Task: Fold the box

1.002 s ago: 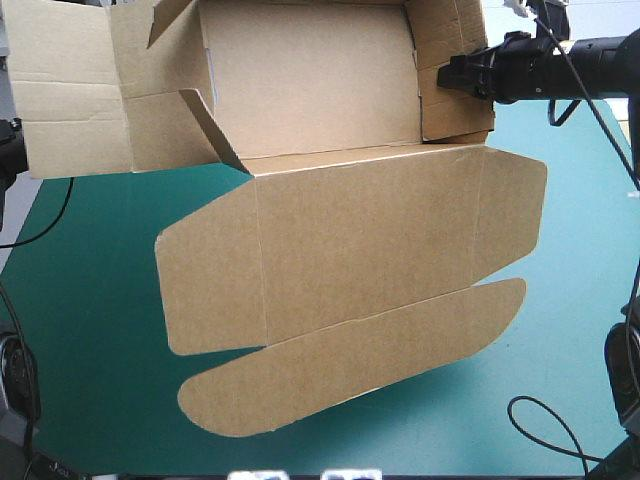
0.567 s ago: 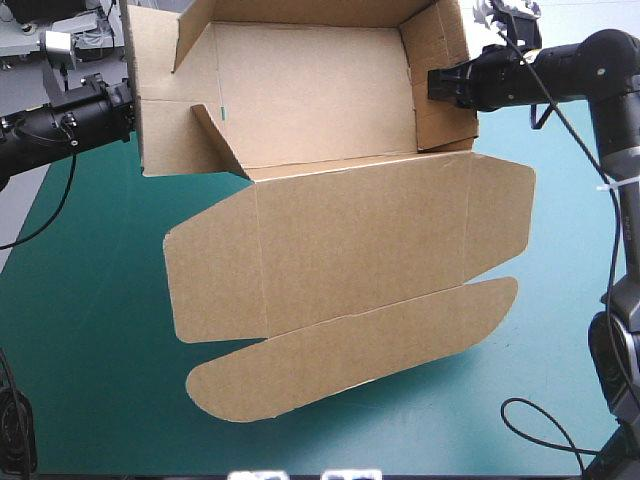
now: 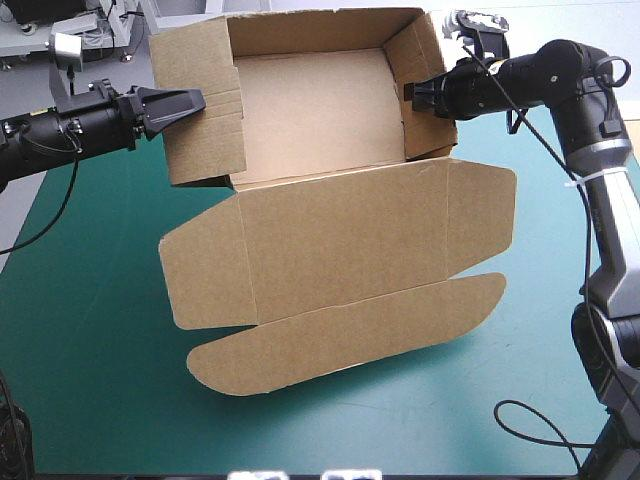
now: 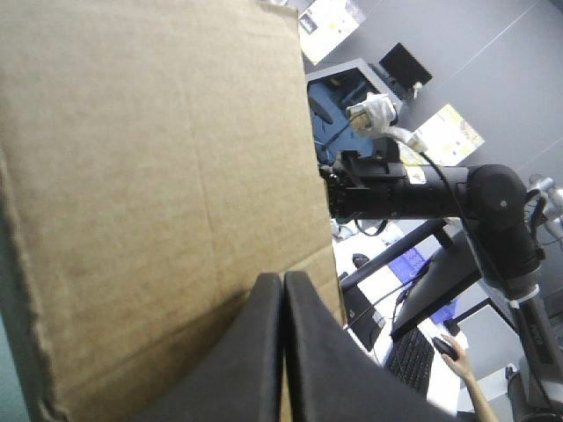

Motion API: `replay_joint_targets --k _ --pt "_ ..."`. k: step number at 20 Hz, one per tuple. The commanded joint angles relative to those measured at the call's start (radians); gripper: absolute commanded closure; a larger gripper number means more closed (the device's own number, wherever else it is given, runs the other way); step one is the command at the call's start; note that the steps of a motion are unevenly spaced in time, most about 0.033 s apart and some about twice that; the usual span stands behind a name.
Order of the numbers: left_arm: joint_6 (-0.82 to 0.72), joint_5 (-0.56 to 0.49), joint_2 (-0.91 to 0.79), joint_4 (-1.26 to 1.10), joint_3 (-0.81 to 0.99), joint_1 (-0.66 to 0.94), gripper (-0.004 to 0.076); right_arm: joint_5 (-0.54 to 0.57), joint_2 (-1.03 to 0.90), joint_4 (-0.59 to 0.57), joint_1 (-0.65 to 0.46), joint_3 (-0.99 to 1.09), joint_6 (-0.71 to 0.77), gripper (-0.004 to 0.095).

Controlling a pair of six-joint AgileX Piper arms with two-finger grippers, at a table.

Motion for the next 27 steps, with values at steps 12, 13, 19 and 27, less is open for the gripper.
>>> replay_joint_targets --k 12,13,19,27 --pt "0.073 -0.270 -0.024 -0.146 -0.030 0.129 0.0733 0.081 -0.066 0.050 -0.002 -0.026 -0.015 0.0921" --pt "0.071 -0.264 -0.021 -0.146 -0.030 0.159 0.0733 0.082 -0.070 0.050 -0.008 -0.026 -0.017 0.0921" --pt "0.035 -0.124 0.028 -0.053 -0.030 0.423 0.0733 0.092 -0.161 0.100 -0.067 -0.028 -0.031 0.0921" --pt "-0.012 -0.025 0.130 0.150 -0.030 0.455 0.0733 0.092 -0.252 0.334 -0.099 -0.030 -0.089 0.0921"
